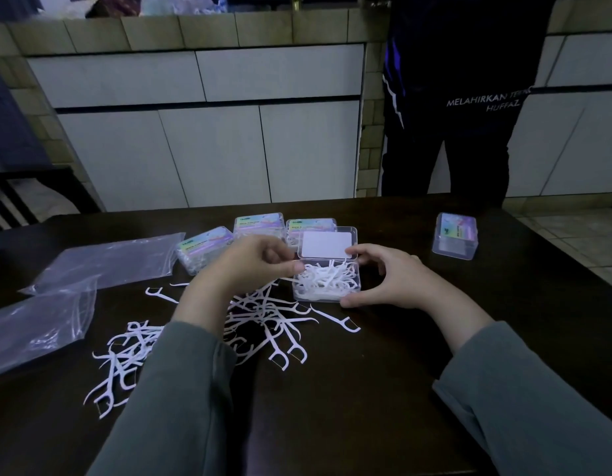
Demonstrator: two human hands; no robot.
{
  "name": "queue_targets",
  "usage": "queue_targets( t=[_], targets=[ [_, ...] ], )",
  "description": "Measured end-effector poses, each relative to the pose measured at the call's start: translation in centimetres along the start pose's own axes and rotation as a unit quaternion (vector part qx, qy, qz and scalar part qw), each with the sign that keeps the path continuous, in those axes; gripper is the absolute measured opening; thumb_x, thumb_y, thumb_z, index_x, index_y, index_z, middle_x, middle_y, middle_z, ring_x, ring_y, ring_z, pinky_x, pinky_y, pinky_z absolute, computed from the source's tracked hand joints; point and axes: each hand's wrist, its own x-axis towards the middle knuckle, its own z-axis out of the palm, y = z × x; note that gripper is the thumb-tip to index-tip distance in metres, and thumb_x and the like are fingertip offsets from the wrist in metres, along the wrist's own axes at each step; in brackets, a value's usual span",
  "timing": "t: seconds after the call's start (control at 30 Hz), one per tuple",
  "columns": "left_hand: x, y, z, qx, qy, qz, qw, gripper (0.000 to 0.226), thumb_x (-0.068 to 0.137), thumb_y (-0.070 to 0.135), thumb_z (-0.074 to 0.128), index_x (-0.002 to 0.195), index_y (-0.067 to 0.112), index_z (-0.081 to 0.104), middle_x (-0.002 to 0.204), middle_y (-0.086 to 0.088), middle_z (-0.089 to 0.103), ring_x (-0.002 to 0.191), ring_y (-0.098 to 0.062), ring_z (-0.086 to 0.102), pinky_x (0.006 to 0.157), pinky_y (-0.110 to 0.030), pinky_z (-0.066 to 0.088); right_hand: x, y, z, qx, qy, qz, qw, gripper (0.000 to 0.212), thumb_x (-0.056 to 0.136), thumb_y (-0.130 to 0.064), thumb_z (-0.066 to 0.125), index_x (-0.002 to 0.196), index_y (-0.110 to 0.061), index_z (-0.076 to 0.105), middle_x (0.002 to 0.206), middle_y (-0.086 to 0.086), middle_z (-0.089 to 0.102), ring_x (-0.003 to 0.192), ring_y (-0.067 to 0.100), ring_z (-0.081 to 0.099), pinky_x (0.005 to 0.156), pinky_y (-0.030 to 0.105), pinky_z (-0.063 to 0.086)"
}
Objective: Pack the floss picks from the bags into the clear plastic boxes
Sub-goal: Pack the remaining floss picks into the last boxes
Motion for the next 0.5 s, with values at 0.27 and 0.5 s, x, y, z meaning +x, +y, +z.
queue_targets(
  t=[0.27,0.5],
  targets=[
    [-0.27,0.06,-0.74,-0.025,-0.034,-0.024,0.999,0.013,0.076,0.041,0.077,0.084,0.031,0.073,0.077,0.008,0.073,0.062,-0.005,0.057,0.052,-0.02,0.046,0.1,0.23,0.03,0.0,0.007,-0.008,1.0,0.091,0.061,-0.062,0.08,0.14,-0.043,0.039,0.127,-0.02,0.055,0.122,0.014,0.043,0.108,0.042,0.027],
    [-0.55,0.12,-1.12,0.002,-0.092,-0.048,0.995,0.023,0.072,0.04,0.081,0.091,0.031,0.071,0.08,0.012,0.073,0.081,-0.006,0.065,0.069,-0.025,0.05,-0.04,0.1,-0.02,0.001,0.004,-0.007,1.0,0.09,0.063,-0.059,0.08,0.14,-0.041,0.038,0.129,-0.017,0.055,0.124,0.014,0.043,0.111,0.044,0.025]
  ],
)
